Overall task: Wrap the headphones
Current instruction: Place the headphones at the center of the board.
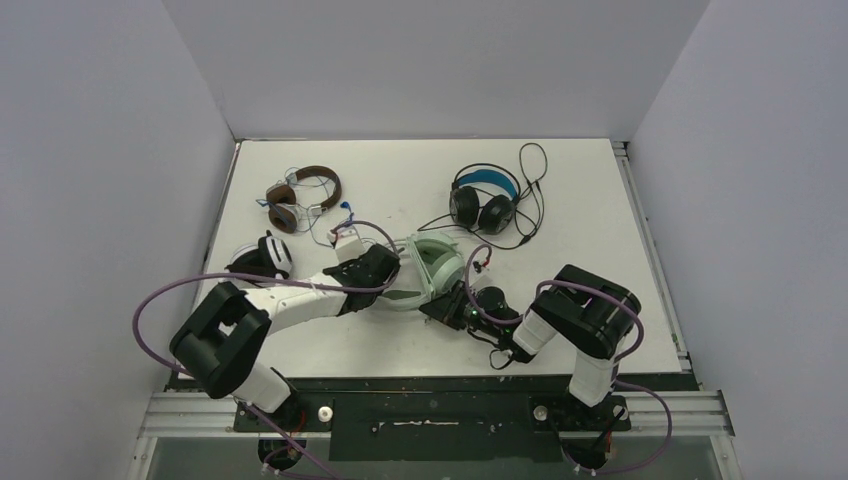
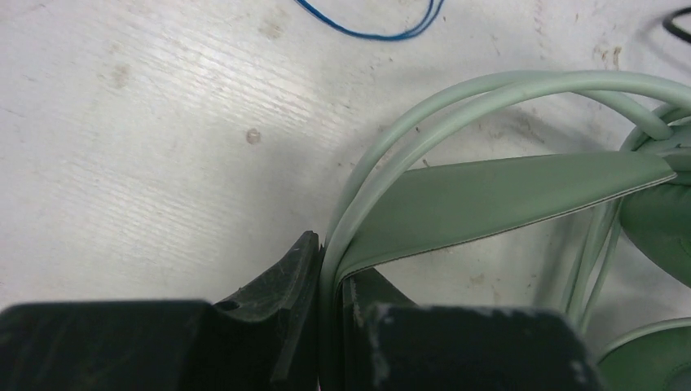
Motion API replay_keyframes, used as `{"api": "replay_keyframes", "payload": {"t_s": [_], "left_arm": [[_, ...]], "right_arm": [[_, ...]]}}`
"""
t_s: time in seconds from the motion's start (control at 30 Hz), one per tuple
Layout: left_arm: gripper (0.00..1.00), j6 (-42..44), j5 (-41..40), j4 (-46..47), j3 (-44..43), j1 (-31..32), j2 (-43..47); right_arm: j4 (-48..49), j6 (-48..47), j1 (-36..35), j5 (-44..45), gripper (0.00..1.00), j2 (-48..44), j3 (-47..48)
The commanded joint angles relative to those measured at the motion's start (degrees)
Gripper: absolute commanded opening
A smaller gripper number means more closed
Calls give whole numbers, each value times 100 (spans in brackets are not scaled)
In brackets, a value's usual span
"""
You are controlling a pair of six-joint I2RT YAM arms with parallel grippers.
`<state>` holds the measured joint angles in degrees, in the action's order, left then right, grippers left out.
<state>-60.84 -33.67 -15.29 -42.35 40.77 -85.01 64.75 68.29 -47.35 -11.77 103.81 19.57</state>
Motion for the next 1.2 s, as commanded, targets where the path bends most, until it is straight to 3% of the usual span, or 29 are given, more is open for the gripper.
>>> {"api": "replay_keyframes", "payload": {"t_s": [0.0, 0.1, 0.43, 0.8, 0.83, 0.97, 1.17], "left_arm": [[0, -355, -604, 221, -516, 369, -328], [0, -375, -776, -4, -713, 566, -534], [0, -93, -957, 38, -887, 773, -818], [0, 320, -956, 185, -1003, 775, -1174], [3, 349, -987, 170, -1018, 779, -1177], [33, 530, -959, 223, -1005, 720, -1121], [51, 776, -775, 293, -908, 626, -733]], "right_arm": [[338, 213, -112, 25, 0, -386, -242], [97, 207, -118, 82, 2, -584, -349], [-1027, 118, -134, 488, 25, -1536, -517], [-2091, -193, -208, 664, 37, -2421, -565], [-2382, -319, -232, 735, 39, -2634, -499], [-3936, -949, -526, 1529, 42, -3596, -59], [-5567, -1726, -683, 2162, 50, -4466, 633]]}}
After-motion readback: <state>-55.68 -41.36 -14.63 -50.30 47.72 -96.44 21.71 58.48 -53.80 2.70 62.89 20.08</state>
